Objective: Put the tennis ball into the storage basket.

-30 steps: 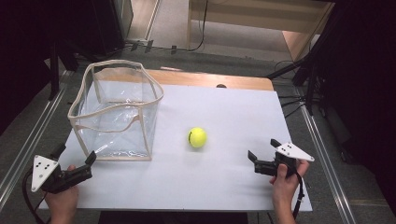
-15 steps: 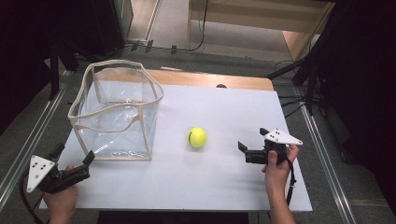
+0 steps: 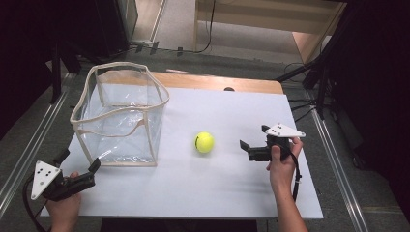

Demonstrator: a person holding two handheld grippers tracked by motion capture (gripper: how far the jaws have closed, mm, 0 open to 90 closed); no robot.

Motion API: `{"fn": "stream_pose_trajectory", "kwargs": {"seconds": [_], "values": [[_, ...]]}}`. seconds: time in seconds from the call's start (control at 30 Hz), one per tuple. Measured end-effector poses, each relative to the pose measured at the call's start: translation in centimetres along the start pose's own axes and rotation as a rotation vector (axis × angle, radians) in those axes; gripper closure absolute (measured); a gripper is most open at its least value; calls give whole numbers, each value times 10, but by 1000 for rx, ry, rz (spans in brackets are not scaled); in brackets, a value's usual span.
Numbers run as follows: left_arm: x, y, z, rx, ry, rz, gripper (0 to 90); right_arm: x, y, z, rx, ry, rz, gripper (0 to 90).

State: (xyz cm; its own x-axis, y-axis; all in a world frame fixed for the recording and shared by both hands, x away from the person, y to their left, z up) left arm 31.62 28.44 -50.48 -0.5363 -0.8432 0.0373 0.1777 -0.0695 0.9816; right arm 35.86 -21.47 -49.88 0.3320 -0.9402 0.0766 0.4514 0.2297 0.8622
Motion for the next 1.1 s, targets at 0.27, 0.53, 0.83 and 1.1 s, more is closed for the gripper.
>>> {"fn": "stream_pose_trajectory", "kwargs": {"seconds": [0.27,0.53,0.83,1.1], "values": [[1,0,0,3,-4,-3,0,-16,9,-11,-18,39,44,0],[2,0,-1,2,-7,-7,0,-29,15,-21,-53,77,79,0],[2,0,-1,-5,-6,-13,0,-40,29,-29,-61,107,115,0],[3,-1,-2,-10,-10,-22,0,-52,32,-37,-79,138,142,0]]}}
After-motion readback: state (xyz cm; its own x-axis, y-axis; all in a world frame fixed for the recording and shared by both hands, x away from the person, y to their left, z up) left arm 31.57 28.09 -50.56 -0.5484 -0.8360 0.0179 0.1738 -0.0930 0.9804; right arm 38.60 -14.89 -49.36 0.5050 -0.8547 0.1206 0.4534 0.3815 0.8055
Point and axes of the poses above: each handheld gripper's, and its own axes: z roughly backward along the jaws, y roughly out of its top, x roughly to its right, the point moved 10 cm from there along -z, roughly forward along the jaws, and after that the axes turned 13 degrees about -y, right-handed, at the moved point
